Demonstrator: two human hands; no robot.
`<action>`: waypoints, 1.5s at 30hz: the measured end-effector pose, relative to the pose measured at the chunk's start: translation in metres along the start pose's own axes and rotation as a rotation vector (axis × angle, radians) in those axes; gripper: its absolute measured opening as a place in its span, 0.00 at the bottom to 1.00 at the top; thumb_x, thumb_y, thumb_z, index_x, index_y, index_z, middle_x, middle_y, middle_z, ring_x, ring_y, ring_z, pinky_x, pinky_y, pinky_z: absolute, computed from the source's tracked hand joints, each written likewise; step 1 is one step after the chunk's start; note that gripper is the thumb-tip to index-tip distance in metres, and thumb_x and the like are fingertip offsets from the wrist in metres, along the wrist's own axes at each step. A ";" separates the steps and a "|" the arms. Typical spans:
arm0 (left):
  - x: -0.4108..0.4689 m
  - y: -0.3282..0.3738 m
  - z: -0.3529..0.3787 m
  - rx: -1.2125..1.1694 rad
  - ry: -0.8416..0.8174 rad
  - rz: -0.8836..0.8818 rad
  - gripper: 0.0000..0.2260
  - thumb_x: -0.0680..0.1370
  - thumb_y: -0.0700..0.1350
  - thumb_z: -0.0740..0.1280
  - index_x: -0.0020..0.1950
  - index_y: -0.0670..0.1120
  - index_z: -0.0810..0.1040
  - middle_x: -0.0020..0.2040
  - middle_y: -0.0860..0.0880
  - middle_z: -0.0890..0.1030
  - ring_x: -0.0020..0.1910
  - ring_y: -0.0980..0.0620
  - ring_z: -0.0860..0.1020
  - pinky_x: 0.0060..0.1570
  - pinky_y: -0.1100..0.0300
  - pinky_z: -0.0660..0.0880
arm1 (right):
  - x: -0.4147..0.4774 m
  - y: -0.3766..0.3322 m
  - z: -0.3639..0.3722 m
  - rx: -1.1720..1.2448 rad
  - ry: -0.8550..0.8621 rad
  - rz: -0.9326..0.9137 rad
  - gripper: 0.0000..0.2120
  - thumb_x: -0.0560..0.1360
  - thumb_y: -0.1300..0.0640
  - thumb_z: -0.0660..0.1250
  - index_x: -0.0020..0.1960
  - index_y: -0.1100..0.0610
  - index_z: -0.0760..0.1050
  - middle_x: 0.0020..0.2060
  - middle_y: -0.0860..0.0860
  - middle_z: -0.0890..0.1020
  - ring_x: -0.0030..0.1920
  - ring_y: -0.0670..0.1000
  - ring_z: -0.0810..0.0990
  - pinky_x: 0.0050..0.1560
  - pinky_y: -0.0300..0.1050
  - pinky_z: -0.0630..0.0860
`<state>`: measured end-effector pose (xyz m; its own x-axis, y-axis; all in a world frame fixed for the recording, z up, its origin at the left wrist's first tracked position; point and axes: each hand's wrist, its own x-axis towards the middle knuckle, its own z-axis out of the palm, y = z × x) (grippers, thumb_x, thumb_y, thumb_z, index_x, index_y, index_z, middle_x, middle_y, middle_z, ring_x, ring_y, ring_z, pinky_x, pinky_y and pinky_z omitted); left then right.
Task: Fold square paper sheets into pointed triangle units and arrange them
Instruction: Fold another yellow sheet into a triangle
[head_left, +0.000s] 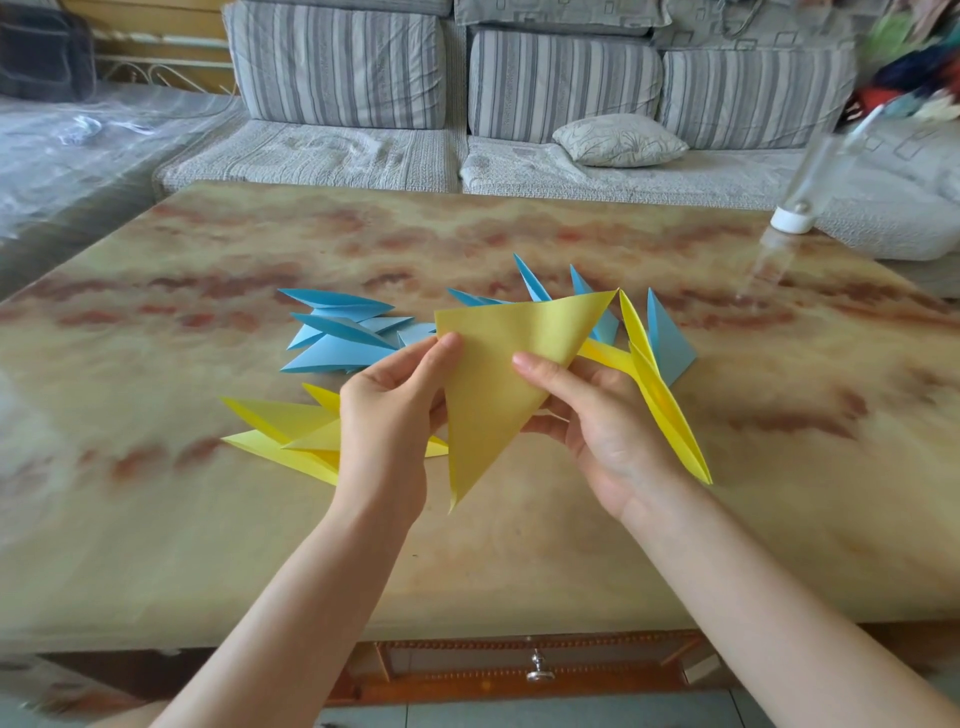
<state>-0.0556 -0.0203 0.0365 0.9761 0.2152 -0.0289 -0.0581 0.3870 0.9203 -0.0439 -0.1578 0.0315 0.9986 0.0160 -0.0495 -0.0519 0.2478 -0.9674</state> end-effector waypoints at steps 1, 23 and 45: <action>0.000 0.000 0.000 -0.001 0.001 0.002 0.04 0.76 0.42 0.68 0.46 0.47 0.83 0.41 0.48 0.85 0.38 0.56 0.82 0.38 0.65 0.78 | 0.000 0.000 0.000 0.001 0.002 0.000 0.04 0.72 0.59 0.71 0.46 0.58 0.82 0.39 0.53 0.84 0.38 0.50 0.83 0.40 0.44 0.79; 0.000 -0.003 0.002 0.002 0.043 0.015 0.04 0.76 0.43 0.69 0.45 0.47 0.84 0.42 0.47 0.85 0.40 0.52 0.82 0.43 0.60 0.80 | -0.003 0.001 0.005 0.004 0.040 -0.006 0.07 0.71 0.56 0.72 0.46 0.58 0.81 0.38 0.52 0.84 0.37 0.50 0.82 0.42 0.48 0.80; -0.001 -0.003 0.002 -0.170 0.193 -0.013 0.04 0.77 0.42 0.68 0.45 0.47 0.82 0.37 0.51 0.84 0.35 0.56 0.81 0.36 0.65 0.78 | -0.002 0.002 0.003 0.103 0.043 0.054 0.03 0.68 0.58 0.72 0.38 0.56 0.83 0.38 0.54 0.85 0.36 0.52 0.83 0.42 0.44 0.81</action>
<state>-0.0555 -0.0236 0.0348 0.9201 0.3699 -0.1289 -0.0962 0.5325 0.8409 -0.0463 -0.1544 0.0307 0.9935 -0.0093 -0.1135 -0.1033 0.3458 -0.9326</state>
